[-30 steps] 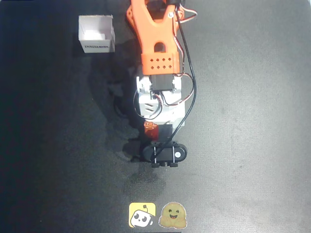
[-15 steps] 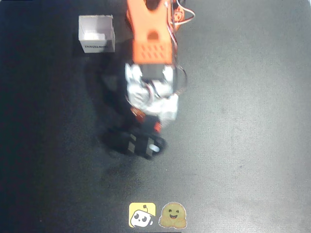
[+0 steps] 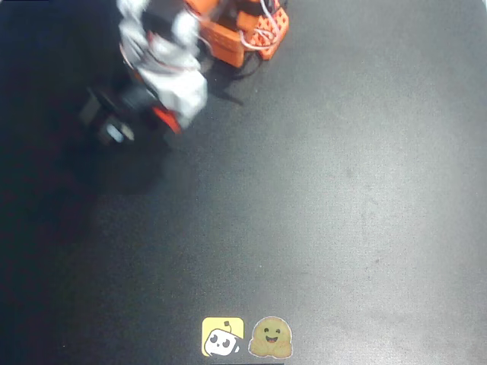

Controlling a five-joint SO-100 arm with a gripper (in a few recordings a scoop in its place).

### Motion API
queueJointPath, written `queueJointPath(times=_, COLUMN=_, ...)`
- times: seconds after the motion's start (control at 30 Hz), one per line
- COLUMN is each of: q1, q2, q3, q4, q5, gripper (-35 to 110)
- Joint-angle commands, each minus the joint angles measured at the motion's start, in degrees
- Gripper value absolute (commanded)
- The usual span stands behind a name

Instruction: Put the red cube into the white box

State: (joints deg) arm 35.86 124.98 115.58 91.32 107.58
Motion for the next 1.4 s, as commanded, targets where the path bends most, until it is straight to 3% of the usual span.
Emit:
queueJointPath(times=0.0, q1=7.91, q2=3.25, q3=-0.97, q4=4.39, q5=-1.14, gripper=0)
queueJointPath(times=0.37, q1=34.8, q2=5.89, q3=0.53, q4=8.44, q5=-19.16, gripper=0)
queueJointPath(times=0.77, q1=36.74, q2=7.38, q3=4.39, q4=8.09, q5=-19.34, gripper=1)
queueJointPath(times=0.87, q1=36.56, q2=8.26, q3=4.48, q4=6.94, q5=-21.45, gripper=16)
queueJointPath(times=1.13, q1=36.3, q2=11.51, q3=5.01, q4=6.24, q5=-22.68, gripper=22)
queueJointPath(times=1.23, q1=36.3, q2=11.51, q3=4.66, q4=6.24, q5=-23.12, gripper=19)
queueJointPath(times=1.33, q1=36.21, q2=11.51, q3=3.96, q4=5.89, q5=-25.22, gripper=0)
queueJointPath(times=1.37, q1=35.6, q2=11.6, q3=3.78, q4=5.45, q5=-25.66, gripper=0)
